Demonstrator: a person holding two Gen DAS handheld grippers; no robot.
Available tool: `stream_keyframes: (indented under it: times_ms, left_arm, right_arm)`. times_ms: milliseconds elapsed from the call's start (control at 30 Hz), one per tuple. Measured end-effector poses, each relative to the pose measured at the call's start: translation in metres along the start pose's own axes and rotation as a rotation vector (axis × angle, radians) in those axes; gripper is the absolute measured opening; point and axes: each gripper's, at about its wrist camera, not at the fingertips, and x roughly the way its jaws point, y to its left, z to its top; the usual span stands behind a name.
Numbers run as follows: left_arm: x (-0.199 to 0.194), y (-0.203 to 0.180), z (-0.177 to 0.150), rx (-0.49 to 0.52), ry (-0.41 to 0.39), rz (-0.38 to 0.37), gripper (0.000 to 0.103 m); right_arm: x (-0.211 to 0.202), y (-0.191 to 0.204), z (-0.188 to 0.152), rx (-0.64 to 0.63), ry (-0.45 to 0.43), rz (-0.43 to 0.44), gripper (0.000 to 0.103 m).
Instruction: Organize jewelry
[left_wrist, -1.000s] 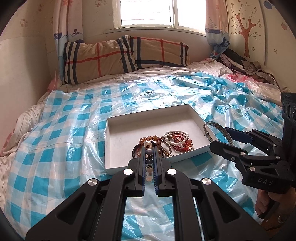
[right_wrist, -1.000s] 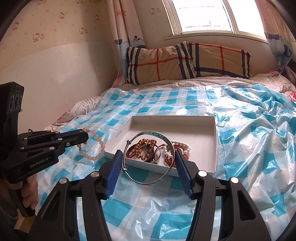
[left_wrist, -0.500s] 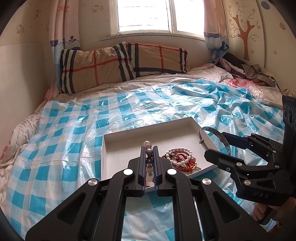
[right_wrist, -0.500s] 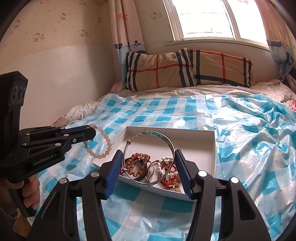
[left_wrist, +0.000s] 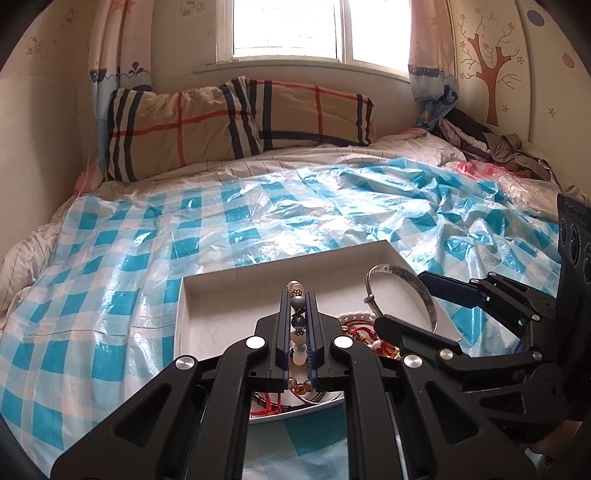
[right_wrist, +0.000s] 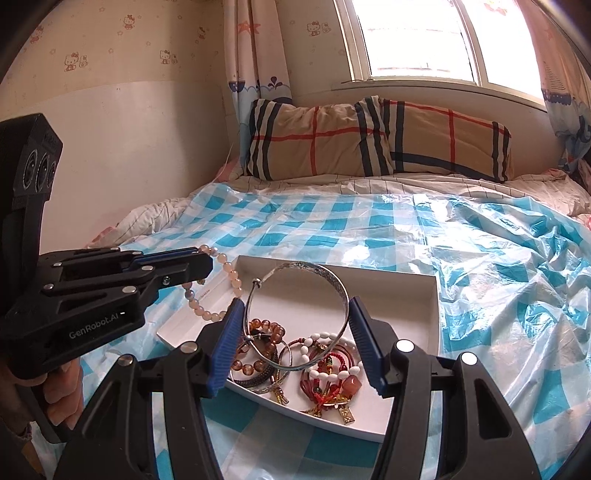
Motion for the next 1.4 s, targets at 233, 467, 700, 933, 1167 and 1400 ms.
stream_keyframes:
  times_ms: [233, 467, 700, 933, 1167, 1400]
  left_arm:
    - [0.011, 0.020, -0.021, -0.070, 0.097, 0.055, 0.034]
    - [-0.055, 0.016, -0.048, -0.056, 0.125, 0.129, 0.073]
    - [-0.144, -0.006, -0.087, -0.027, 0.135, 0.174, 0.087]
    - [-0.219, -0.020, -0.104, -0.030, 0.080, 0.181, 0.090]
    - [-0.266, -0.026, -0.114, -0.026, 0.042, 0.187, 0.092]
    - [-0.297, -0.026, -0.120, -0.038, 0.011, 0.189, 0.094]
  right_arm:
    - [-0.008, -0.002, -0.006, 0.026, 0.032, -0.021, 0.070]
    - [-0.061, 0.020, -0.013, 0.015, 0.082, -0.025, 0.080]
    - [-0.149, 0.044, -0.035, -0.006, 0.084, -0.083, 0.090]
    - [-0.219, 0.052, -0.060, 0.058, 0.074, -0.121, 0.091]
    - [-0.256, 0.073, -0.077, 0.066, 0.070, -0.126, 0.092]
    - [-0.282, 0.089, -0.081, 0.055, 0.048, -0.138, 0.095]
